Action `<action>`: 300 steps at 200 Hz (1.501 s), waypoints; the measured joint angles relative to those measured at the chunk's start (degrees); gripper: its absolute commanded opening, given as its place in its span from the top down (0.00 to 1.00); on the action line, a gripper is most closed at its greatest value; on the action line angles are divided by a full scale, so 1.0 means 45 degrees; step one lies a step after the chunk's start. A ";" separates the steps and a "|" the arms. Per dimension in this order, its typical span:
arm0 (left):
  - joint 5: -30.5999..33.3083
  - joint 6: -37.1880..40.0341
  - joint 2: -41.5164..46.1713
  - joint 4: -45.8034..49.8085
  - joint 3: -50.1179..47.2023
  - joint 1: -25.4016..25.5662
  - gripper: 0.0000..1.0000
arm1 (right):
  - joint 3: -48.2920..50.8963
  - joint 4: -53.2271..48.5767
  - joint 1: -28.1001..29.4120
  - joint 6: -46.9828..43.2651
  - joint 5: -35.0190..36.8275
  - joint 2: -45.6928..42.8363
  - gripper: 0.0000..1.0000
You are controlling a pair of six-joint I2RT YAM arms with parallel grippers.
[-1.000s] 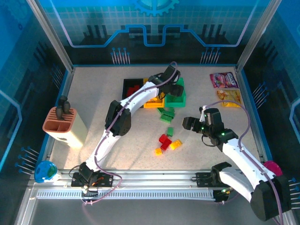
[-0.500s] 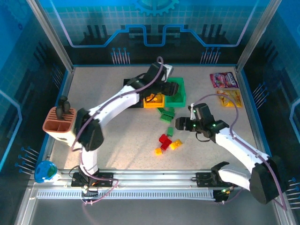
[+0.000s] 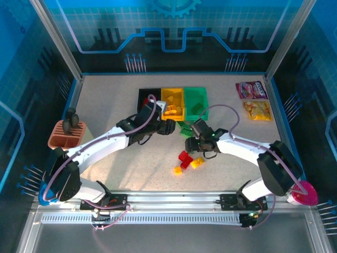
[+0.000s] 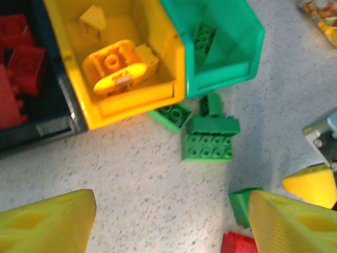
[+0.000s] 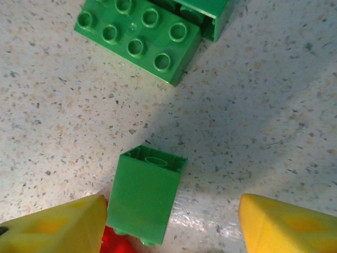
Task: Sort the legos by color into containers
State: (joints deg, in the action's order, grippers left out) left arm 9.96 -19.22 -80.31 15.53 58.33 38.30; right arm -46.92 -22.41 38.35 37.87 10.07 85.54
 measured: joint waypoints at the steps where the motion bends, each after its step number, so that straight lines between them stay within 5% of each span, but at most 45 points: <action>1: 0.0034 -0.0019 0.0058 -0.0005 -0.0068 0.0000 0.24 | -0.0024 -0.0005 0.0005 0.0024 0.0005 0.0058 0.33; 69: 0.0840 -0.0753 0.2409 -0.0233 -0.2584 -0.0185 0.23 | -0.1234 -0.0039 0.0384 0.0617 0.0121 0.1957 0.45; 137: 0.0937 -0.1384 0.3036 -0.0316 -0.3857 -0.0301 0.24 | -0.2103 -0.0928 0.0835 0.0636 0.0685 0.2356 0.70; 181: 0.0685 -0.2239 0.3230 -0.1025 -0.5076 -0.0223 0.25 | -0.4187 -0.2118 0.0413 -0.0398 0.1375 0.2322 0.71; 229: 0.0714 -0.3453 0.3419 -0.1190 -0.6523 0.1117 0.25 | -0.7349 -0.2681 -0.1666 -0.1914 0.1316 0.2535 0.71; 300: 0.1530 -0.4750 0.3721 -0.1200 -0.7004 0.3041 0.25 | -1.2182 -0.3531 -0.3560 -0.3026 0.0471 0.7261 0.66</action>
State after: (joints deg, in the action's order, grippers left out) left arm 16.84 -40.60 -63.57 10.13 26.81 51.99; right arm -101.73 -38.30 22.33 24.25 12.19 118.21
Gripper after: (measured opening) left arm 0.750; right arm 0.324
